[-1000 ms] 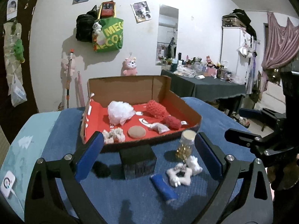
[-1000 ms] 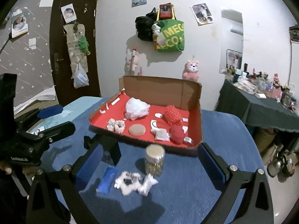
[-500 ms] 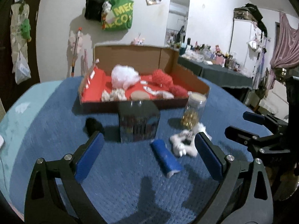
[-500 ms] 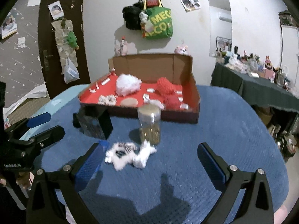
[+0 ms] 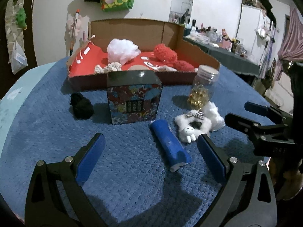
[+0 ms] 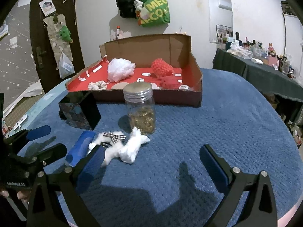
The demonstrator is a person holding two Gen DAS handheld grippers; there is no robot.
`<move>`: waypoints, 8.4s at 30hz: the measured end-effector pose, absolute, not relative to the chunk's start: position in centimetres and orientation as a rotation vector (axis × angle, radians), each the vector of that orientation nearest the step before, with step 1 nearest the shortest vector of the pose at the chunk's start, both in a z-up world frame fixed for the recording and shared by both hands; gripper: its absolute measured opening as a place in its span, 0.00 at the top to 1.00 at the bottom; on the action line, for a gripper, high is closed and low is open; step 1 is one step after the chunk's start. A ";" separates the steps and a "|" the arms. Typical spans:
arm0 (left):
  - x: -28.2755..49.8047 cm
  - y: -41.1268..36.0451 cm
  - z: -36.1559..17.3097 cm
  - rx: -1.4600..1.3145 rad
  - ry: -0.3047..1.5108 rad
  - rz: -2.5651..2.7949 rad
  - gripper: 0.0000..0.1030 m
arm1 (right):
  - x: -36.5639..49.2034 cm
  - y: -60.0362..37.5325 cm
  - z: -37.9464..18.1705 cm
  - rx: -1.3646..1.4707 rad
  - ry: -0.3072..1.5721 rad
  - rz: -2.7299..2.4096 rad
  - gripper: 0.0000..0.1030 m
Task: Organize soft objects
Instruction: 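Grasp the white tissue with the right tool while the left tool grasps the blue roll, then lift the white tissue with the right tool while the left tool lifts the blue roll, then carry the white tissue toward the box with the right tool while the left tool holds the blue roll, then lower the white tissue and blue roll into the box with both tools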
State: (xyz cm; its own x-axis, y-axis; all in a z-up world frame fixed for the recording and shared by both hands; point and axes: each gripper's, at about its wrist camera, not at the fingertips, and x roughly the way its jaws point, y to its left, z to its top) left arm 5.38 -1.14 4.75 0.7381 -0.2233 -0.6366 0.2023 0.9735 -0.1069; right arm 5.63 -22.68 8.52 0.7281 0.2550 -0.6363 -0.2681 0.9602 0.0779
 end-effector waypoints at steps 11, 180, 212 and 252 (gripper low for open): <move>7.1 -2.8 2.7 -0.009 0.769 -0.319 0.66 | 8.4 -21.9 6.5 0.022 0.776 0.363 0.41; 19.3 2.6 11.6 0.210 0.734 -0.488 0.78 | 18.9 -23.3 12.6 -0.022 0.798 0.524 0.83; 33.5 -4.3 7.1 0.392 0.966 -0.511 0.78 | 35.1 -15.4 8.9 -0.129 1.120 0.528 0.82; 34.6 -4.5 6.0 0.308 1.023 -0.507 0.37 | 35.0 -16.0 9.3 -0.165 1.103 0.495 0.55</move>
State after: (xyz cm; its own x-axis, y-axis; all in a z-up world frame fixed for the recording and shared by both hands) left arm 34.63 -4.50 5.99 0.4208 -0.2568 -0.8700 0.5369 0.8436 0.0106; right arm 34.98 -15.95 9.25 0.3557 0.3006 -0.8849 -0.4609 0.8801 0.1137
